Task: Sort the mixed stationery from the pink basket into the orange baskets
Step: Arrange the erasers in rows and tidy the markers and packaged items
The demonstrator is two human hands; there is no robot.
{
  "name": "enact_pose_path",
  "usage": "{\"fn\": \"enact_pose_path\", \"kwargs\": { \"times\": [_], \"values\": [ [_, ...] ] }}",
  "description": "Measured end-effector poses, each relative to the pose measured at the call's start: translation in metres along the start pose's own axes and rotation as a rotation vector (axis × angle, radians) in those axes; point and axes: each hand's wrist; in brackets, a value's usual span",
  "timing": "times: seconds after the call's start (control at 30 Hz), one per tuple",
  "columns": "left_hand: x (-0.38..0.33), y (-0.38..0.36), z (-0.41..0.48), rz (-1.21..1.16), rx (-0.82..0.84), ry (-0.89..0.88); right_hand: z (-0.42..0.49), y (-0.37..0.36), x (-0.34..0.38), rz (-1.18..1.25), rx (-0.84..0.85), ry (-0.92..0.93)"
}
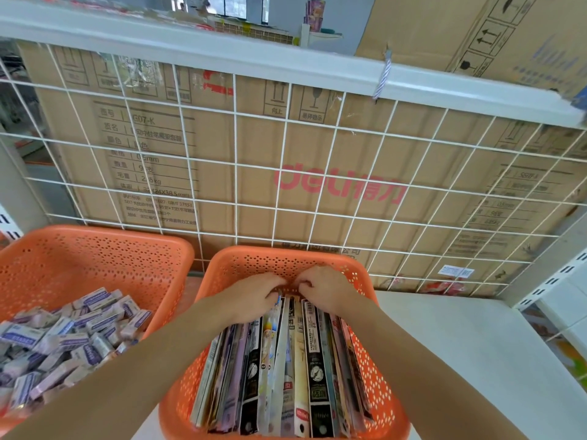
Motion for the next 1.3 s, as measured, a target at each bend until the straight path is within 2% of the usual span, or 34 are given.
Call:
{"fn": "enact_pose_path", "kwargs": {
  "times": [0.1,0.2,0.33,0.4,0.53,0.67,0.8,0.83,0.9,1.0,1.2,1.3],
  "values": [
    [-0.002,-0.003,0.0,-0.016,0.144,-0.012,0.002,-0.003,0.002,0.074,0.071,0.012],
    [-0.004,0.0,0.0,-0.062,0.21,0.019,0.003,-0.003,0.001,0.123,0.11,-0.007],
    [-0.009,0.006,0.0,-0.223,0.138,0.063,0.002,-0.003,0.002,0.233,0.151,-0.032],
    [-0.008,0.006,0.001,-0.24,0.098,0.084,0.003,-0.003,0.002,0.268,0.109,-0.046],
    [-0.003,0.003,0.001,-0.079,0.064,0.108,0.002,-0.003,-0.001,0.185,0.046,-0.04],
    [0.003,-0.001,0.003,0.042,0.094,0.175,-0.001,-0.004,0.003,0.203,0.175,-0.059],
    [0.003,0.003,-0.001,0.186,-0.177,0.236,-0.001,-0.006,0.001,0.24,0.242,-0.076],
    [0.002,0.004,-0.003,0.229,-0.202,0.265,-0.001,-0.005,0.001,0.248,0.237,-0.065],
    [-0.004,0.006,-0.007,0.381,-0.143,0.306,-0.003,-0.001,0.003,0.234,0.215,-0.042],
    [-0.008,0.005,-0.011,0.512,-0.058,0.241,-0.005,0.001,0.003,0.257,0.166,-0.029],
    [-0.006,0.01,-0.006,0.379,-0.019,0.294,-0.007,0.001,0.001,0.396,0.222,-0.111],
    [-0.005,0.01,-0.005,0.309,-0.051,0.303,-0.006,0.003,0.001,0.375,0.165,-0.123]
  ]
}}
Point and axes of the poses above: each hand's wrist, its own z-axis towards the middle knuckle, its own y-axis out of the back of the hand, x = y × z, and after that the axes turned 5 degrees about z, right-handed
